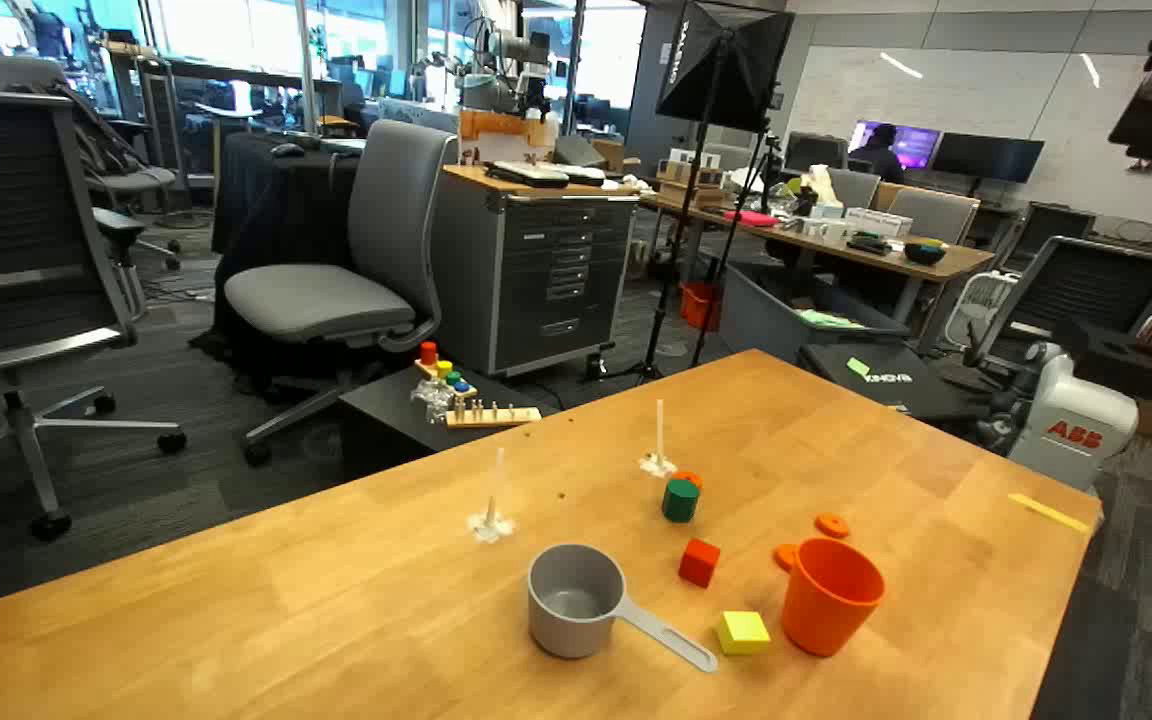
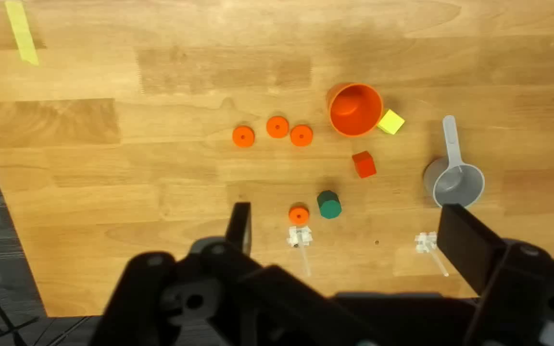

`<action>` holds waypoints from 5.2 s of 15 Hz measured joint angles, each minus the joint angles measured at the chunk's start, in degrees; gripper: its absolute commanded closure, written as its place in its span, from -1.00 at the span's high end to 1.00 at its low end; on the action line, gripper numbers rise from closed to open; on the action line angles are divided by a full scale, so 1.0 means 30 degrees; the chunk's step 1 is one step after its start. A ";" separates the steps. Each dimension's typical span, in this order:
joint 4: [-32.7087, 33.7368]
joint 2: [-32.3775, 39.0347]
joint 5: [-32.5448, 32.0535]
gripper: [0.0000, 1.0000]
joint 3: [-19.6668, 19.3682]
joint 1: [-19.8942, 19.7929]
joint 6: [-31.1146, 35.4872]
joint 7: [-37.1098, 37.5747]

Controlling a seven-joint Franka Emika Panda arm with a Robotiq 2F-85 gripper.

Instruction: Put the three blocks in the gray cup then put the orange disks in the orange cup

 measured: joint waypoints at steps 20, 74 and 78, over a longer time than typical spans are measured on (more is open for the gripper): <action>0.4231 0.6803 -0.2898 1.00 0.0904 0.0588 -0.3393 -0.1732; 2.1586 2.6475 -0.2102 1.00 0.1863 0.1866 -0.4266 -0.4177; 2.1591 2.6606 -0.2150 1.00 0.1562 0.1861 -0.4269 -0.4177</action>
